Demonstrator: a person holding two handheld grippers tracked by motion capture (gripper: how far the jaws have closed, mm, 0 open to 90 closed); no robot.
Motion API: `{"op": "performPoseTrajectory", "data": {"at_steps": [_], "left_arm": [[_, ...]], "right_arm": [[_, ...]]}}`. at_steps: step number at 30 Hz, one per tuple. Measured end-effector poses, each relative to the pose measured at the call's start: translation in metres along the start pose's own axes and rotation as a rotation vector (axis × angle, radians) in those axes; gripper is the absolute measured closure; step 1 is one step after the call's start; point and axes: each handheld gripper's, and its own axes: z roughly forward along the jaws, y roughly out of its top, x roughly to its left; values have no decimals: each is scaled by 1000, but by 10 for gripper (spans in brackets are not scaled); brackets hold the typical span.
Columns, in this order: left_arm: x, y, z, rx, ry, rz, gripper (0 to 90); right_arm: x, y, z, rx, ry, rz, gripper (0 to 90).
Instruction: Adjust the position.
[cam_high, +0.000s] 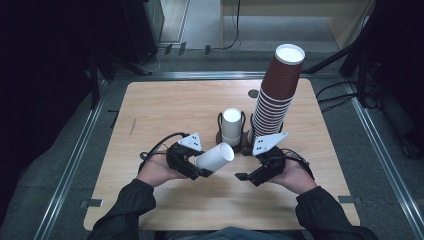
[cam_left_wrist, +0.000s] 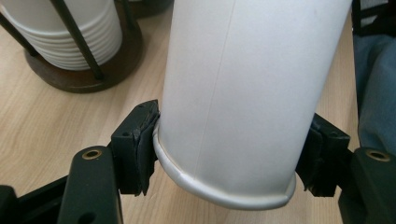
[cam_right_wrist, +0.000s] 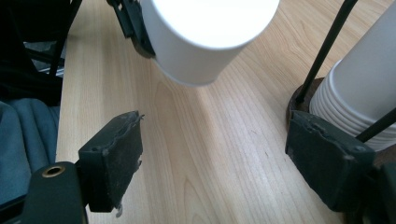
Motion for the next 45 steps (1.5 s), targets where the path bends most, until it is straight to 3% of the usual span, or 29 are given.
{"op": "performPoseTrajectory", "data": {"at_steps": [7,15,20,26,29,33,34,37,45], "left_arm": [[-1,1,10,55,-26,14,320],[-9,7,30,137,-67,74,319],[-13,9,36,150,-91,83,320],[-16,11,40,172,-102,97,309],[-16,10,39,157,-104,104,291],[-18,9,35,123,-68,111,184],[-17,9,33,103,-48,90,122],[-16,9,30,80,-46,75,78],[-12,4,16,-9,-26,27,79]], "right_arm": [[-1,1,2,3,10,-7,193],[0,2,7,12,50,-26,192],[3,4,12,27,81,-48,201],[9,7,19,53,113,-87,309],[11,10,18,61,124,-115,357],[10,12,15,46,126,-112,355],[8,12,13,38,118,-104,355],[5,10,8,24,106,-90,355],[1,5,-7,-36,91,-47,354]]}}
